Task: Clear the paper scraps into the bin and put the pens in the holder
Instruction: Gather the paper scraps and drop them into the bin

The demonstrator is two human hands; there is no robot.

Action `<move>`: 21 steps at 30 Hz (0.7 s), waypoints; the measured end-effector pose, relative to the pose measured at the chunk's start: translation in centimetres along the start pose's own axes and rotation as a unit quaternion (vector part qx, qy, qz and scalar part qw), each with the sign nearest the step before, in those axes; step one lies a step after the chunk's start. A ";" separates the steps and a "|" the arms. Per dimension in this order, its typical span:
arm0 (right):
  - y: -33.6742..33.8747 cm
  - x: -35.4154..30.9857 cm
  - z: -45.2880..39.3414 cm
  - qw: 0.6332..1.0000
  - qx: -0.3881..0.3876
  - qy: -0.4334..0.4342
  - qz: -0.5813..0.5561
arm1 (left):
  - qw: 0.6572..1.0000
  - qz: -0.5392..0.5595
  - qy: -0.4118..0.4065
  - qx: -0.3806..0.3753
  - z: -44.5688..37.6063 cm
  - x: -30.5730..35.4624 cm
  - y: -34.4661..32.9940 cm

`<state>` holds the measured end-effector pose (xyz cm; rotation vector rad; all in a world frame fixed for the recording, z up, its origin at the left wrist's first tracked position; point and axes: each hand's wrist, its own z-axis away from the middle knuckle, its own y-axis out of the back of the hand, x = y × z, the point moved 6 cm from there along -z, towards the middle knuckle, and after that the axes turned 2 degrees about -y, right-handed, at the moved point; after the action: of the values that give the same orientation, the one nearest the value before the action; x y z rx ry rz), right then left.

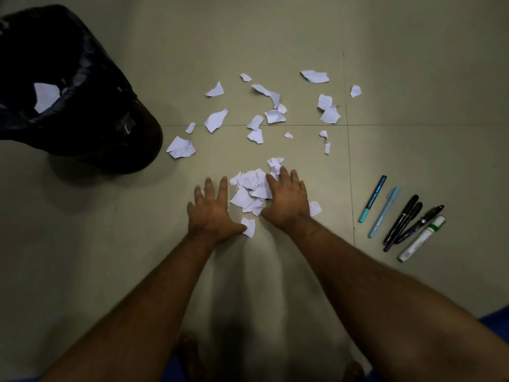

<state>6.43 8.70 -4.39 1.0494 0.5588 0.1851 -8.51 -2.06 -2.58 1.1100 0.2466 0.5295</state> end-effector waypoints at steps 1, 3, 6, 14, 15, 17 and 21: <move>0.1 -0.7 -0.3 1.000 0.000 0.023 -0.015 | 0.998 0.011 0.042 -0.034 0.0 -0.9 -0.4; 0.2 -1.5 -0.2 0.997 0.032 0.051 -0.050 | 0.988 0.092 0.107 -0.059 -0.1 -1.3 -1.2; 1.0 -0.3 1.8 0.984 0.157 -0.057 -0.058 | 0.978 0.194 0.082 0.002 -0.2 1.0 -1.3; -2.0 -1.2 4.4 0.983 0.077 -0.095 -0.136 | 0.980 0.192 0.024 0.048 1.0 2.0 -1.1; -1.8 -1.9 3.8 0.981 0.071 -0.066 -0.168 | 0.981 0.190 0.014 0.039 0.8 1.8 -1.2; -1.0 -2.6 2.8 0.973 0.074 -0.024 -0.219 | 0.983 0.183 -0.006 0.012 0.1 1.2 -1.3; 1.0 -2.1 0.8 0.974 0.099 0.058 -0.194 | 0.993 0.058 -0.091 -0.044 -0.6 1.0 -1.5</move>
<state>5.16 7.77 -2.48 1.1053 0.8895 -0.1578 -7.49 -1.54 -4.10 1.0835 -0.0010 0.5333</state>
